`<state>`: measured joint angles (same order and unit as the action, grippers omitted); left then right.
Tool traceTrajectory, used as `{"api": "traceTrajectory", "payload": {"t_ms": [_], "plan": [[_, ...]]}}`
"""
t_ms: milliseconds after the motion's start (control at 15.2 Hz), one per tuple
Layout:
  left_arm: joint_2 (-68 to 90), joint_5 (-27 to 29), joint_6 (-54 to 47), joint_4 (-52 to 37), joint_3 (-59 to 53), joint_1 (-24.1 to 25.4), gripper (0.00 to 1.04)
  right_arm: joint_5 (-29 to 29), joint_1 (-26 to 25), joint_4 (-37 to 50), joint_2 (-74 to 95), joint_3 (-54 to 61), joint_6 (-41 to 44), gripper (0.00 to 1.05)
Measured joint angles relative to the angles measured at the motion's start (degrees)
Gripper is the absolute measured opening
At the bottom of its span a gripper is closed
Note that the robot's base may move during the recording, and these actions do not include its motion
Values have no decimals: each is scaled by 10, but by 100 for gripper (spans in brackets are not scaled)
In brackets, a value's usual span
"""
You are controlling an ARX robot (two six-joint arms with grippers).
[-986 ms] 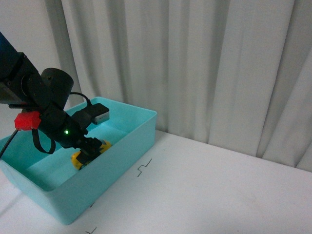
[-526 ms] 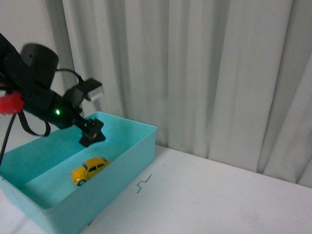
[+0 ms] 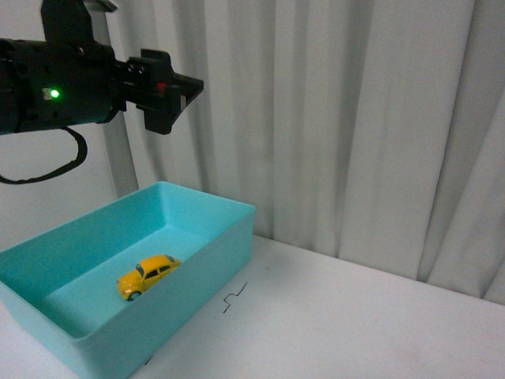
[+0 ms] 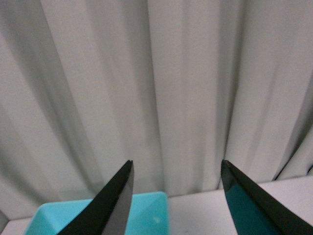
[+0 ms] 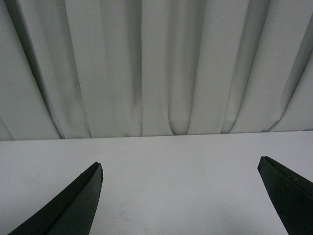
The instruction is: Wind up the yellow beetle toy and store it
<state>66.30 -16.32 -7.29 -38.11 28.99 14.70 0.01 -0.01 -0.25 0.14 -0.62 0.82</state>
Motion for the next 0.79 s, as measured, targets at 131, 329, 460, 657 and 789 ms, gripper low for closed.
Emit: {"api": "traceTrajectory", "payload": {"t_ms": [131, 329, 460, 657, 789], "plan": [[-53, 37, 47, -19, -68, -23, 33, 0, 0, 0, 0, 0, 0, 98], [-108, 71, 69, -18, -144, -56, 2, 0, 0, 0, 0, 0, 0, 98], [-157, 89, 69, -15, -176, -75, 2, 0, 0, 0, 0, 0, 0, 98], [-213, 112, 69, 12, -218, -94, 2, 0, 0, 0, 0, 0, 0, 98], [-260, 158, 70, 35, -234, -145, 2, 0, 0, 0, 0, 0, 0, 98]]}}
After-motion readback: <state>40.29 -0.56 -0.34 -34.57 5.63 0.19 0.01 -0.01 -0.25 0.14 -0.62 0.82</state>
